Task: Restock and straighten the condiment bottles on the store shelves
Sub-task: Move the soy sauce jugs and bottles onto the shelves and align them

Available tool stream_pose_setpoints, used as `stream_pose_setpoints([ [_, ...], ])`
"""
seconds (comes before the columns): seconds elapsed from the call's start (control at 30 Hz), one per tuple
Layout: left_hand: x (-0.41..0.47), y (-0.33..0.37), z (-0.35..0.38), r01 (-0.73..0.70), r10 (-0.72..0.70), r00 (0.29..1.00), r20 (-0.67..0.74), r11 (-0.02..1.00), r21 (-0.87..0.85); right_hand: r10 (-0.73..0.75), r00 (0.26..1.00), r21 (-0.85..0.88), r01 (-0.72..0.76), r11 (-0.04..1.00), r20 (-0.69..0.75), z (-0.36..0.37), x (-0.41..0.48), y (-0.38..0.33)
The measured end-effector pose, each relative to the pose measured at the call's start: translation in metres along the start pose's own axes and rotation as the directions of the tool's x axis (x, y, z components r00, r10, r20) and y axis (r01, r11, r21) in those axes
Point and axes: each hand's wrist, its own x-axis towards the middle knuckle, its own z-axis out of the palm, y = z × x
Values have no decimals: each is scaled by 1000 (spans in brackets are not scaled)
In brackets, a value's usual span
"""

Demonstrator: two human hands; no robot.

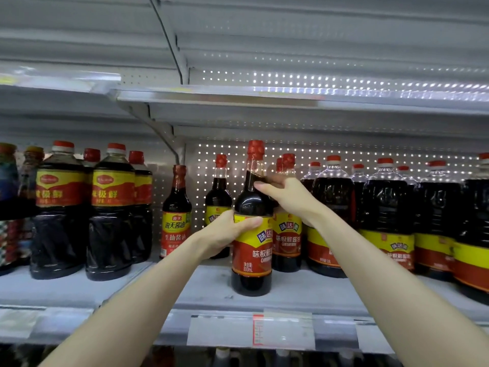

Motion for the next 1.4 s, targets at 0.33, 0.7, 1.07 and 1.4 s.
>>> stream_pose_setpoints([
  [0.33,-19,-22,16,-74,101,945,-312,992,98,240,971,185,-236,954,4,13,-24,20],
  [0.7,-26,-23,6,-42,43,969,-245,999,11,384,922,239,-363,900,-44,33,-53,44],
  [1.07,-34,-23,12,-16,29,955,-295,999,48,412,906,251,-378,891,-99,48,-59,43],
  [1.4,-49,-13,16,48,-65,981,-184,994,-96,389,915,220,-360,907,-106,47,-70,41],
])
